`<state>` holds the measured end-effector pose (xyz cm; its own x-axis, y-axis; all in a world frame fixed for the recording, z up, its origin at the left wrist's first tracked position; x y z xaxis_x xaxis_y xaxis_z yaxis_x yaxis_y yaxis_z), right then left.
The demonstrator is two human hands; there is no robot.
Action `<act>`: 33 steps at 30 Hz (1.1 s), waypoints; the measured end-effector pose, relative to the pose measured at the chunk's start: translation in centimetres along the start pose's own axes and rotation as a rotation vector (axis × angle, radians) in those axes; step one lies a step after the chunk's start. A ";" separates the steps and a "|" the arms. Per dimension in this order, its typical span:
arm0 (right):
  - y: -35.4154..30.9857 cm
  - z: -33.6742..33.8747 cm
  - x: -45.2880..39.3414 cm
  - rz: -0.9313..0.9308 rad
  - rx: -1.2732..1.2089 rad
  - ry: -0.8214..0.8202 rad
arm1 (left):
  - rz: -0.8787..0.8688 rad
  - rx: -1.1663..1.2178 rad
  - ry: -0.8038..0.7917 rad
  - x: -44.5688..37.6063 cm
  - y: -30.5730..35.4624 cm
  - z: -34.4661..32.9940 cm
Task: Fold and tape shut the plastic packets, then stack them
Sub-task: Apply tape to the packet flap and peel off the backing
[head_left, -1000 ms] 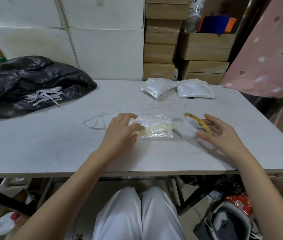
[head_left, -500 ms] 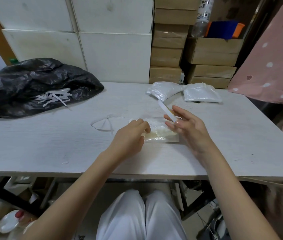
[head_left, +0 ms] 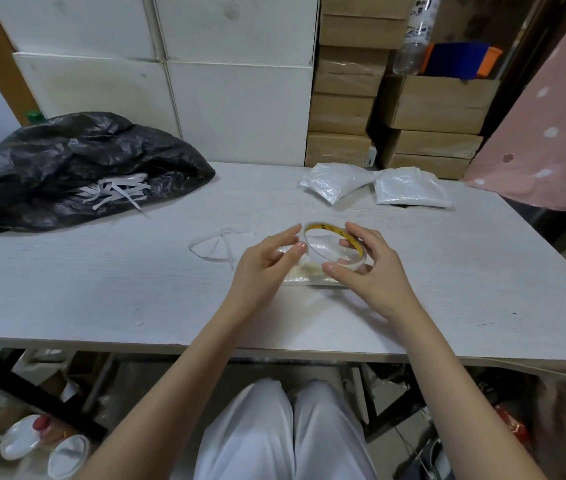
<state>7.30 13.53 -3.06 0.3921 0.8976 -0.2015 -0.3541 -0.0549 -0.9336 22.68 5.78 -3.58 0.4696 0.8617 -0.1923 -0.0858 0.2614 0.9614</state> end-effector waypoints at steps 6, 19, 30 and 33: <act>0.8 -0.2 0.1 0.003 0.008 0.061 | 0.012 0.131 0.114 0.4 -0.1 0.1; 0.6 -0.4 0.4 0.013 0.054 0.158 | 0.008 0.272 0.259 1.1 -0.2 -0.1; 0.5 -1.2 0.4 0.049 0.133 0.058 | 0.059 0.396 0.232 1.1 -0.5 -0.7; 0.8 -1.0 0.3 0.042 0.100 0.095 | 0.045 0.389 0.230 1.2 -0.5 -0.8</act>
<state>8.01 13.35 -4.22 0.4518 0.8498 -0.2713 -0.4530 -0.0435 -0.8904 22.59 7.03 -4.49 0.2614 0.9543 -0.1448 0.2559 0.0761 0.9637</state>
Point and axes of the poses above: each hand's wrist, its own x-axis away from the middle knuckle, its own z-axis out of the back of the hand, y = z × x, the point moved 6 cm from there along -x, towards the middle knuckle, and after that the axes turned 1 degree about x, right-handed, at the moved point
